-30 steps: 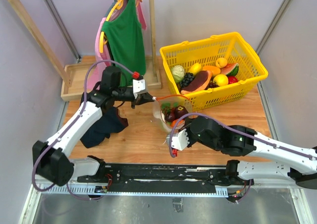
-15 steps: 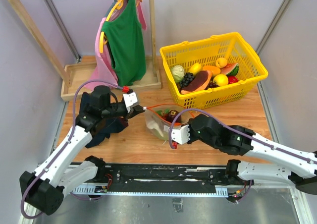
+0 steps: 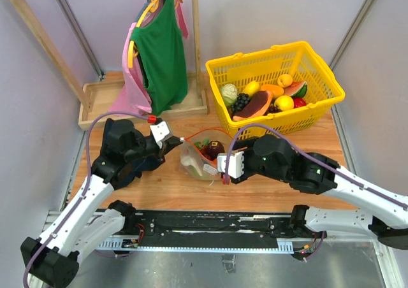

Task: Place the food in the zip-top bag and seal the zipper
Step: Zip the zipper food storage bag at the center of the board.

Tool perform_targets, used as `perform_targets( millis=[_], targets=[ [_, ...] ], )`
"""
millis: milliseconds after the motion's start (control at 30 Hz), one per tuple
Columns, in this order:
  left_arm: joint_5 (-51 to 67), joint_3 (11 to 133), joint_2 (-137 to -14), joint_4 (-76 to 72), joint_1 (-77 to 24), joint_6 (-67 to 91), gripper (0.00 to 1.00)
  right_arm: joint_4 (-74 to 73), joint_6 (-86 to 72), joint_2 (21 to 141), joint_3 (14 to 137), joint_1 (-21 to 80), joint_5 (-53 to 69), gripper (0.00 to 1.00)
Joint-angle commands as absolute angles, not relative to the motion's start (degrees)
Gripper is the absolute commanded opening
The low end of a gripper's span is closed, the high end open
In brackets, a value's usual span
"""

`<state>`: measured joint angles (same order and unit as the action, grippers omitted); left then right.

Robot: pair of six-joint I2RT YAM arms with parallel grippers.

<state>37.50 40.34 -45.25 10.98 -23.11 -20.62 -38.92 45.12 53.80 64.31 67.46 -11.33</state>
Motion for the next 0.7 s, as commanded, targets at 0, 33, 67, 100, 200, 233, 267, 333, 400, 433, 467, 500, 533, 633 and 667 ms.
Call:
perform_targets(
  millis=[0,33,67,100,200,233,267,333,400,433,467,500,533,633,667],
  targets=[
    [36.66,39.60,-42.50,6.52,-23.42,-19.34,0.01,-33.40,41.53,54.52,67.85,66.80,1.06,0.70],
    [36.50,39.65,-42.41,6.58,-23.46,-19.36,0.01,-31.60,40.49,55.20,68.31,66.80,2.24,0.75],
    [36.46,39.68,-42.29,6.66,-23.44,-19.35,0.01,-30.18,39.43,56.03,69.17,66.79,3.39,0.79],
    [36.35,39.79,-42.23,6.80,-23.44,-19.41,0.01,-29.18,38.18,57.32,70.48,66.84,4.73,0.82],
    [35.91,39.82,-41.74,6.90,-23.47,-19.43,0.01,-26.92,35.29,61.75,73.70,66.82,6.46,0.89],
    [35.89,39.74,-41.48,6.89,-23.44,-19.50,0.00,-26.31,34.69,63.33,74.80,66.82,6.84,0.90],
    [35.86,39.68,-41.22,6.87,-23.43,-19.52,0.00,-25.83,34.15,64.92,75.78,66.80,7.18,0.93],
    [35.66,39.55,-40.77,6.84,-23.48,-19.44,0.00,-24.75,32.88,68.07,77.69,66.80,7.45,0.96],
    [35.60,39.54,-40.39,6.90,-23.40,-19.43,0.00,-24.21,32.41,71.25,79.74,66.80,6.96,0.97],
    [35.67,39.49,-40.22,6.90,-23.41,-19.47,0.00,-23.92,32.49,72.85,80.60,66.80,6.19,0.98],
    [35.70,39.43,-40.11,6.80,-23.46,-19.53,0.00,-23.50,32.70,74.28,81.28,66.80,5.19,0.98],
    [35.75,39.33,-40.00,6.71,-23.40,-19.45,0.00,-22.48,32.74,75.76,81.59,66.73,4.22,0.99],
    [35.97,39.29,-39.95,6.61,-23.38,-19.37,0.01,-21.19,32.71,77.06,81.76,66.59,3.81,1.00],
    [36.12,39.34,-39.92,6.59,-23.39,-19.22,0.01,-18.85,31.99,81.03,82.58,65.38,5.92,1.00],
    [36.12,39.35,-39.90,6.59,-23.45,-19.26,0.01,-18.61,31.42,82.13,83.14,64.81,6.53,0.99]
  ],
)
